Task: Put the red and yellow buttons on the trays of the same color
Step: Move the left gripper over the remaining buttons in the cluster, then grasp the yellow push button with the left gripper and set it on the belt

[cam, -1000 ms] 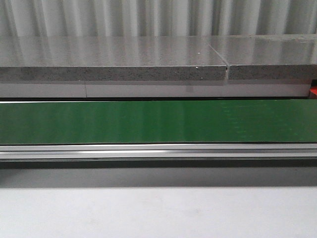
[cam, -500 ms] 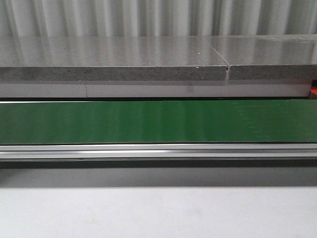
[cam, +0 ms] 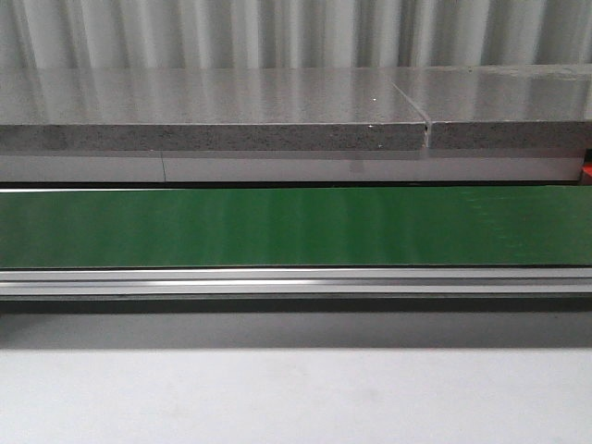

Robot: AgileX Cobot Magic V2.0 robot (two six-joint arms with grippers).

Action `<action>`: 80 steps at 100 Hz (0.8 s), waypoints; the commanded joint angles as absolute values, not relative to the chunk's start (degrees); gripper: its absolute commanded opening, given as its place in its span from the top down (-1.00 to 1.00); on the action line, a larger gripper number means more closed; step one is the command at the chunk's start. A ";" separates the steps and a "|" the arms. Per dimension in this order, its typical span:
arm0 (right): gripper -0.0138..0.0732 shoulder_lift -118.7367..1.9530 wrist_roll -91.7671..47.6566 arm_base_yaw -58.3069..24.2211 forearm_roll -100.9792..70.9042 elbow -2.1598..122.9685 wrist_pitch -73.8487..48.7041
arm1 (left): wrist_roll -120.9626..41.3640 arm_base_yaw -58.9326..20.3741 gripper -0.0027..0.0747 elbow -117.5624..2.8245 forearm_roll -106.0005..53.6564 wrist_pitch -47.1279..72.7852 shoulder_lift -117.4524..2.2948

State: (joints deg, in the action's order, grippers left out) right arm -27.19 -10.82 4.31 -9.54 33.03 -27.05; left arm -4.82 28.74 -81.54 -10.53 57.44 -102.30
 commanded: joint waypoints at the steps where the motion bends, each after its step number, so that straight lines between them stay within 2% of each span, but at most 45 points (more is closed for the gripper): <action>1: 0.92 -27.25 -10.87 4.23 -10.20 34.41 -22.93 | -5.24 27.39 0.29 -83.14 -11.50 58.02 -95.67; 29: 0.92 -27.25 -10.87 4.23 -10.20 34.41 -22.93 | -5.33 23.13 0.29 -83.14 -11.61 62.11 -87.41; 48: 0.92 -27.25 -10.87 4.23 -10.20 34.41 -22.93 | -5.33 19.33 0.29 -82.42 -11.82 63.46 -86.36; 80: 0.92 -27.25 -10.87 4.23 -10.20 34.41 -22.93 | -5.33 13.50 0.29 -74.34 -13.11 59.81 -86.68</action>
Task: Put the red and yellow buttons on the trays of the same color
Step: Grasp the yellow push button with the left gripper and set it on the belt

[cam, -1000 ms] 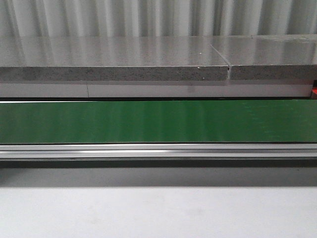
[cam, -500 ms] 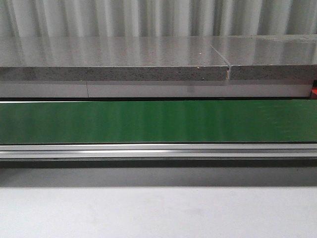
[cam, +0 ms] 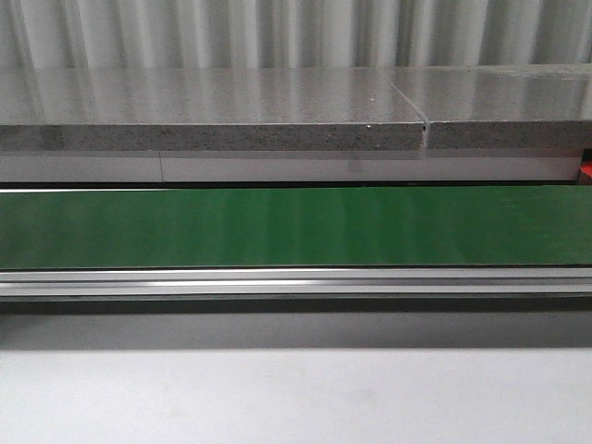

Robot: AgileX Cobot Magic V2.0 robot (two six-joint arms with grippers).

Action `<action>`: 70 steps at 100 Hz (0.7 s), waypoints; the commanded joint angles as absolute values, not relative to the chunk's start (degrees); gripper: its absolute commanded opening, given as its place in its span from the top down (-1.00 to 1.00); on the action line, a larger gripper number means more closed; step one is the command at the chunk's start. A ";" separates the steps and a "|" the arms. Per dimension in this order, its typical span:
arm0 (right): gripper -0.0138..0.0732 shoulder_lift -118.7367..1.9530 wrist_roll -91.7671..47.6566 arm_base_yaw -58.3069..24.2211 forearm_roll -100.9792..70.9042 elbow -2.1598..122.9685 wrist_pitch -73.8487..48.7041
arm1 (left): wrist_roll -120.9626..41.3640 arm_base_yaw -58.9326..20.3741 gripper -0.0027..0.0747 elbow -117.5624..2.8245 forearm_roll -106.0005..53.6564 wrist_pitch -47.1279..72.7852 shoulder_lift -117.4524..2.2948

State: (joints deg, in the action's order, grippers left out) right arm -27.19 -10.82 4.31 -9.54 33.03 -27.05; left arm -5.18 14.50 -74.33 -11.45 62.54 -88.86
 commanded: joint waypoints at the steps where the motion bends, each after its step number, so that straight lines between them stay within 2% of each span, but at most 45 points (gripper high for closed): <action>1: 0.92 -27.25 -10.87 4.23 -10.20 34.41 -22.93 | -5.33 13.50 0.29 -74.21 -13.12 59.81 -86.68; 52: 0.92 -27.25 -10.87 4.23 -10.20 34.41 -22.93 | -5.33 13.40 0.26 -73.95 -15.28 61.56 -90.47; 62: 0.92 -27.25 -10.87 4.23 -10.20 34.41 -22.93 | -5.33 13.40 0.03 -73.95 -16.25 60.79 -90.75; 70: 0.92 -27.25 -10.87 4.23 -10.20 34.41 -22.93 | -5.46 13.40 -0.34 -73.95 -16.77 59.98 -90.75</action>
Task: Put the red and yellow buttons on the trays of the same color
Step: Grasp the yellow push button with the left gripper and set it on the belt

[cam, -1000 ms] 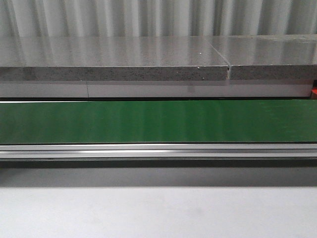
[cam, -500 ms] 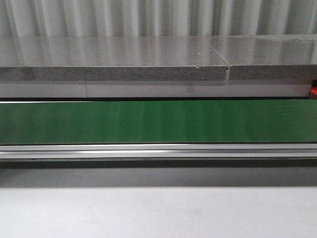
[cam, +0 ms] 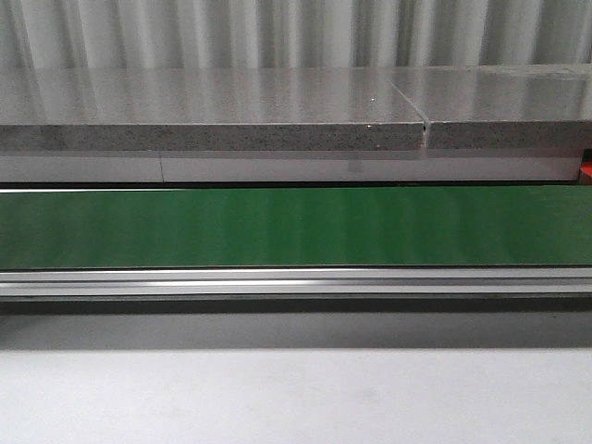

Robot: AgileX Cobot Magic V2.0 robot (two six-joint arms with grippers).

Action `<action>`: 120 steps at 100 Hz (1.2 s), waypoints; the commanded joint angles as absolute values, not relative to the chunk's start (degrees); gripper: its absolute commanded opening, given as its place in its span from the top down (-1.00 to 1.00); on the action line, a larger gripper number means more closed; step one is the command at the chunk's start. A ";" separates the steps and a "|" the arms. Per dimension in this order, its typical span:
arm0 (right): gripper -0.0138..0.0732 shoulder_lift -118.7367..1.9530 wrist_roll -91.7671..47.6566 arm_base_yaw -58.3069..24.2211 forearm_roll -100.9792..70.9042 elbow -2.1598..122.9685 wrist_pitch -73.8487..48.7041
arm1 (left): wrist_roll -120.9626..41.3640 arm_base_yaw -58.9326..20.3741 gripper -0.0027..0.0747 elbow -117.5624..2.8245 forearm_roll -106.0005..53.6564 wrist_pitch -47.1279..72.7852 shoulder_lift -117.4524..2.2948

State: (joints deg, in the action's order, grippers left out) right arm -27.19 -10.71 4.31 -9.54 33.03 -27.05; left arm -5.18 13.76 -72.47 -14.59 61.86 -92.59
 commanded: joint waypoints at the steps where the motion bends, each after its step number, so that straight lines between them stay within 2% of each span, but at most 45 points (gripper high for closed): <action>1: 0.92 -27.25 -10.87 4.23 -10.20 34.41 -22.93 | -5.46 13.40 -0.38 -73.95 -16.77 59.88 -90.75; 4: 0.92 -27.25 -10.87 4.23 -10.20 34.41 -22.93 | -5.46 13.40 -0.51 -73.95 -17.01 59.62 -90.75; 10: 0.92 -27.25 -10.87 4.23 -10.20 34.41 -22.93 | -5.46 13.40 -0.60 -73.95 -17.92 58.78 -90.75; 43: 0.92 -27.25 -10.87 4.23 -10.20 34.41 -22.93 | -6.12 13.65 -0.53 -74.68 -21.68 52.84 -89.20; 65: 0.92 -27.25 -10.87 4.23 -10.20 34.41 -22.93 | -6.12 18.80 -0.53 -75.06 -21.27 52.52 -89.32; 79: 0.92 -27.25 -10.87 4.23 -10.20 34.41 -22.93 | -5.49 21.78 -0.53 -75.06 -20.24 55.27 -91.76; 120: 0.92 -27.25 -10.87 4.23 -10.20 34.41 -22.93 | -3.44 26.78 -0.53 -76.91 -16.81 48.08 -100.81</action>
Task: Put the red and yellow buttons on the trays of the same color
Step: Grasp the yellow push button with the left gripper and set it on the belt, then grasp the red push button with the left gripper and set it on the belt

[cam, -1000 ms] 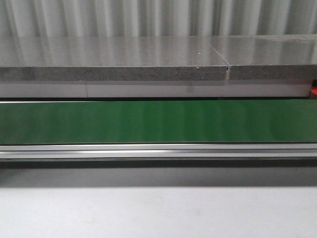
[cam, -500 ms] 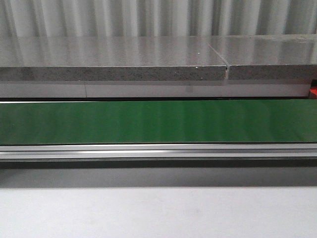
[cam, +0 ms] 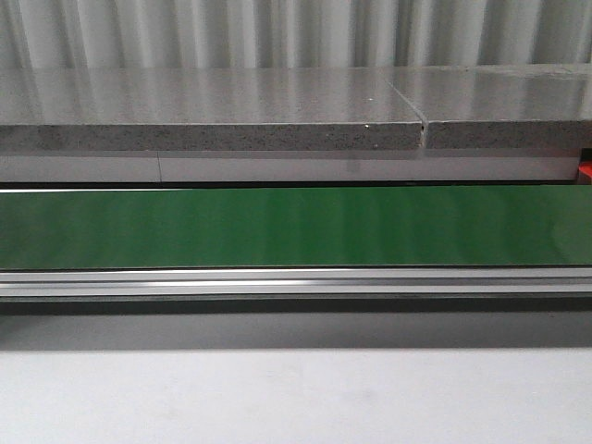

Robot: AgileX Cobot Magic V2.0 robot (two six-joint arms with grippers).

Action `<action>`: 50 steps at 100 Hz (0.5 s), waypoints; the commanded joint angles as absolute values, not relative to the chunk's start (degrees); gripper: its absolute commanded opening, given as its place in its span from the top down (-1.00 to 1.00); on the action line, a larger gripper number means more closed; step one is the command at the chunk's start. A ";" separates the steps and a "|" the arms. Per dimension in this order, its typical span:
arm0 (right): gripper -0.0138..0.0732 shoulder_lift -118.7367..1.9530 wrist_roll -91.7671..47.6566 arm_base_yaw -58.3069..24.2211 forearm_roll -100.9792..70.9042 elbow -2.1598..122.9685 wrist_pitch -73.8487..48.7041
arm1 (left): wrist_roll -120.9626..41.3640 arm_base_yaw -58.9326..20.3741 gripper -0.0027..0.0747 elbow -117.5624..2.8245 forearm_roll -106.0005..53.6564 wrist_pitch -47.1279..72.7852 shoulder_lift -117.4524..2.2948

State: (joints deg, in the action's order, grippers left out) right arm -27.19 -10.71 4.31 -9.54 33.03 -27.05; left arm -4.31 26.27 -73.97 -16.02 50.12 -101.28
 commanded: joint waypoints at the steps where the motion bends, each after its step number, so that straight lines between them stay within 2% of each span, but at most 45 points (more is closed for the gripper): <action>1: 0.92 -27.25 -10.87 4.23 -10.20 34.41 -22.93 | -3.44 26.78 -0.53 -77.07 -16.80 48.25 -101.05; 50: 0.92 -27.25 -10.87 4.23 -10.20 34.41 -22.93 | -2.46 26.65 -0.53 -90.01 -16.65 46.81 -112.78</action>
State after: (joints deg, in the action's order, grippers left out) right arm -27.19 -10.71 4.31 -9.54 33.03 -27.05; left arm -3.16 26.74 -86.87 -15.44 48.56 -114.60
